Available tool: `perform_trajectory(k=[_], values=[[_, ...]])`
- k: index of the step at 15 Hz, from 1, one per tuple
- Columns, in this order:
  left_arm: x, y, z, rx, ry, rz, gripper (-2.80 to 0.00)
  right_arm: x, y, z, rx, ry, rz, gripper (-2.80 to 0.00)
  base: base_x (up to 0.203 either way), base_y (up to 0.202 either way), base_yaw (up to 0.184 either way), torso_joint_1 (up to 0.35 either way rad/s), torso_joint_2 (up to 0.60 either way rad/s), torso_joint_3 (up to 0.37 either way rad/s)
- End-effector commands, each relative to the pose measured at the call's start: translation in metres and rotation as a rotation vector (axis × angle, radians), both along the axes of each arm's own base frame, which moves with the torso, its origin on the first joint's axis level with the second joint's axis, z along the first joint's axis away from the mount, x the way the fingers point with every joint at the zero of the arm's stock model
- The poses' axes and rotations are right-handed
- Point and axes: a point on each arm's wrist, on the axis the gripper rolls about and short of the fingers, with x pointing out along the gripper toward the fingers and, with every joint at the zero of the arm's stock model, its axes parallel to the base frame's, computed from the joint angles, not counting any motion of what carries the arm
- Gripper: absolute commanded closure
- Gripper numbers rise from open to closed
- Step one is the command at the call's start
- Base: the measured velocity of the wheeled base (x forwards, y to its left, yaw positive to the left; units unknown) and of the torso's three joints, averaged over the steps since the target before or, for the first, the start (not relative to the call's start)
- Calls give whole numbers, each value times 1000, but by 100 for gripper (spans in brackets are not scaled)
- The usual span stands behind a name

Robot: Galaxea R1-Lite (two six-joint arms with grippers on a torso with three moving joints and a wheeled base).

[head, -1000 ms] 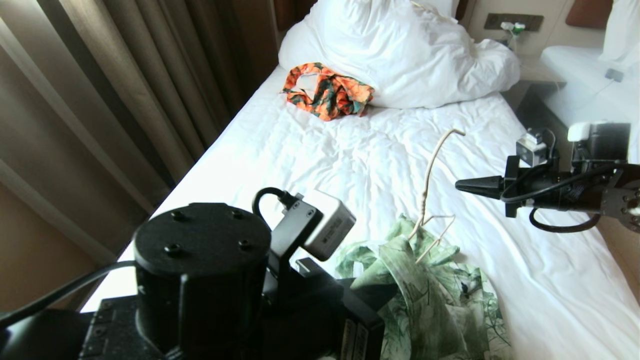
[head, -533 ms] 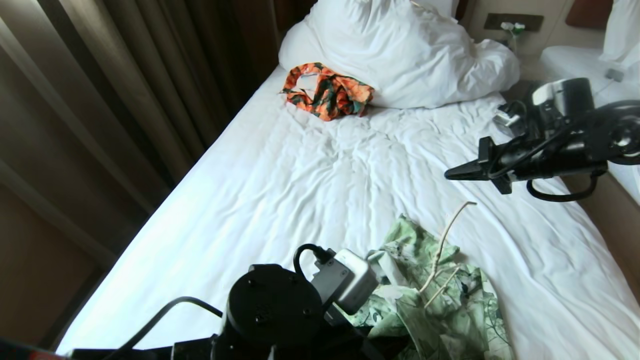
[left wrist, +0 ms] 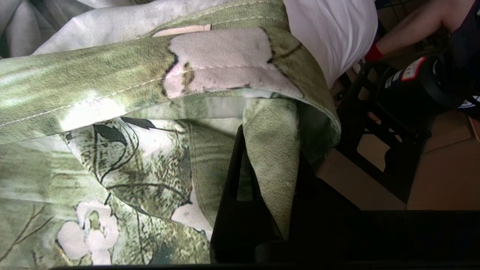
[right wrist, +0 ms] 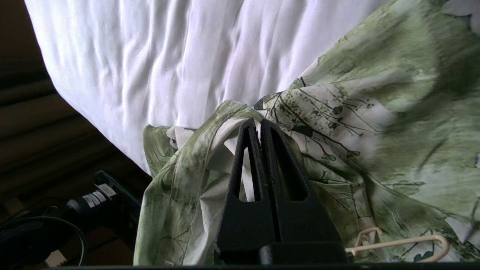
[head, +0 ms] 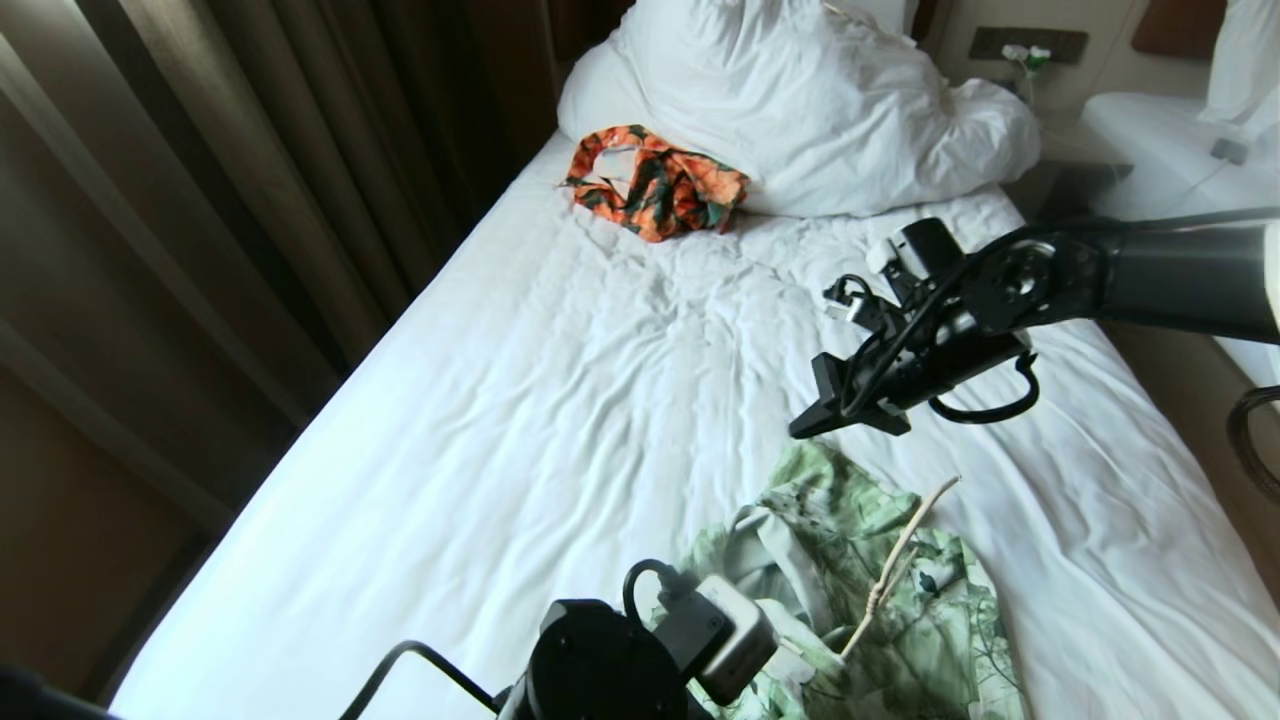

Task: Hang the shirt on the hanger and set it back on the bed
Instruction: Hook the other side of the shirt onto the hanger

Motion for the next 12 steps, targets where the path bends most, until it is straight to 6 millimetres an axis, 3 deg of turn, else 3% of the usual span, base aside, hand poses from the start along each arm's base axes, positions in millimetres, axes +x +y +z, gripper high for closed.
perform_trajectory(k=[1,2,12], values=[[1,-3,-2,-14,-4,0,0,1,18,-27,-42,56,69,0,0,0,0,0,0,0],[1,-3,0,-22,-9,1,0,-1,21,-30,-59,65,96,-280,0,0,0,0,0,0],[1,-4,0,-25,-7,2,0,-20,28,-45,-141,52,257,-280,0,0,0,0,0,0]])
